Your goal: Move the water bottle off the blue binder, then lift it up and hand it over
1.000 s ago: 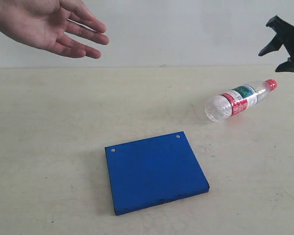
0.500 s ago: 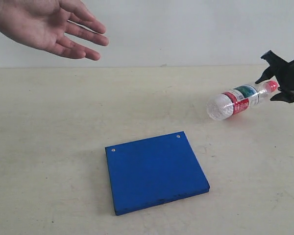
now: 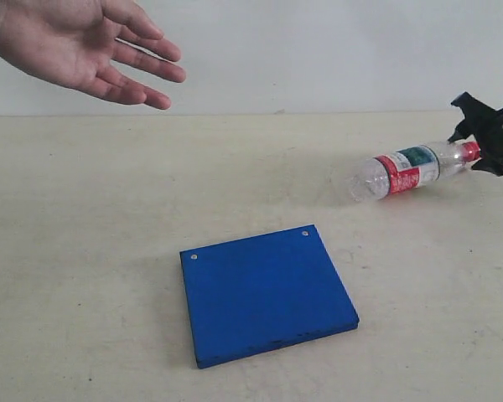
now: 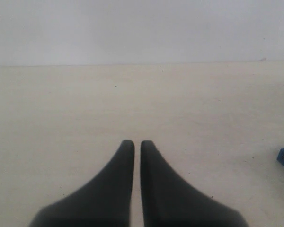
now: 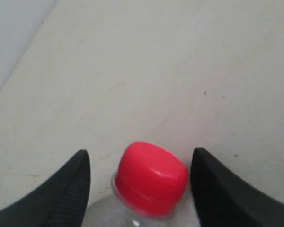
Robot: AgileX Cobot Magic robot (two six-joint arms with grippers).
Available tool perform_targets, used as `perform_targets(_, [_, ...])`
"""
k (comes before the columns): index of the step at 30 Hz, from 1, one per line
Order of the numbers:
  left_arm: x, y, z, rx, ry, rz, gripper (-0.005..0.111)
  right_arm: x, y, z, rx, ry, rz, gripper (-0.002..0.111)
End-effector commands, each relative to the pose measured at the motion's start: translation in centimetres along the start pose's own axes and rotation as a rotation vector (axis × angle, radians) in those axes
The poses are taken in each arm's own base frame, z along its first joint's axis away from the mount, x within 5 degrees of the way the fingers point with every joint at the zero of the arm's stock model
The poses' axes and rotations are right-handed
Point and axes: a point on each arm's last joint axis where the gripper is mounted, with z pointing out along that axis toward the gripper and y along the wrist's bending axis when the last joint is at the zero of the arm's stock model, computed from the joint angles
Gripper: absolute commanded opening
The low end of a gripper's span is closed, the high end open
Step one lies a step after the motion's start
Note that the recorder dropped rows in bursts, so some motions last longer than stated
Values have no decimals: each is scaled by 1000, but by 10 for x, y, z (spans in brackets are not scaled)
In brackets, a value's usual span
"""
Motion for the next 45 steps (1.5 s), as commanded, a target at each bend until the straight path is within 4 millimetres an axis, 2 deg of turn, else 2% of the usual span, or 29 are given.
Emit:
perform_targets(1, [-1,0,0,-3,-12,3,4,9,-5,20,-50,108,108,54])
perform_targets(4, [-1,0,0,-3,-12,3,4,8,-6,23,-52,84,35,48])
perform_targets(7, [-1,0,0,-3,-12,3,4,8,-3,20,-65,90,-22,29])
perform_targets(10, [-1,0,0,-3,-12,3,4,4,6,11,-86,86,-35,4])
perform_targets(11, [-1,0,0,-3,-12,3,4,2,10,6,-96,75,-37,0])
perform_targets(14, [-1,0,0,-3,-12,3,4,-8,24,-13,-125,21,-108,0])
perform_targets(19, [-1,0,0,-3,-12,3,4,-29,57,-62,-174,-137,-430,0])
perform_targets(22, [-1,0,0,-3,-12,3,4,-39,73,-88,-198,-240,-543,0])
perform_targets(25, [-1,0,0,-3,-12,3,4,-43,87,-108,-246,-308,-663,0])
perform_targets(27, [-1,0,0,-3,-12,3,4,-39,95,-117,-293,-315,-817,0])
perform_targets(31, [-1,0,0,-3,-12,3,4,-26,103,-121,-414,-260,-1037,0])
perform_targets(38, [-1,0,0,-3,-12,3,4,-20,107,-124,-488,-273,-1216,2])
perform_targets(39, [-1,0,0,-3,-12,3,4,-19,107,-124,-488,-278,-1238,6])
perform_targets(43, [-1,0,0,-3,-12,3,4,-19,107,-124,-491,-280,-1266,34])
perform_targets(45, [-1,0,0,-3,-12,3,4,-18,107,-124,-498,-273,-1254,42])
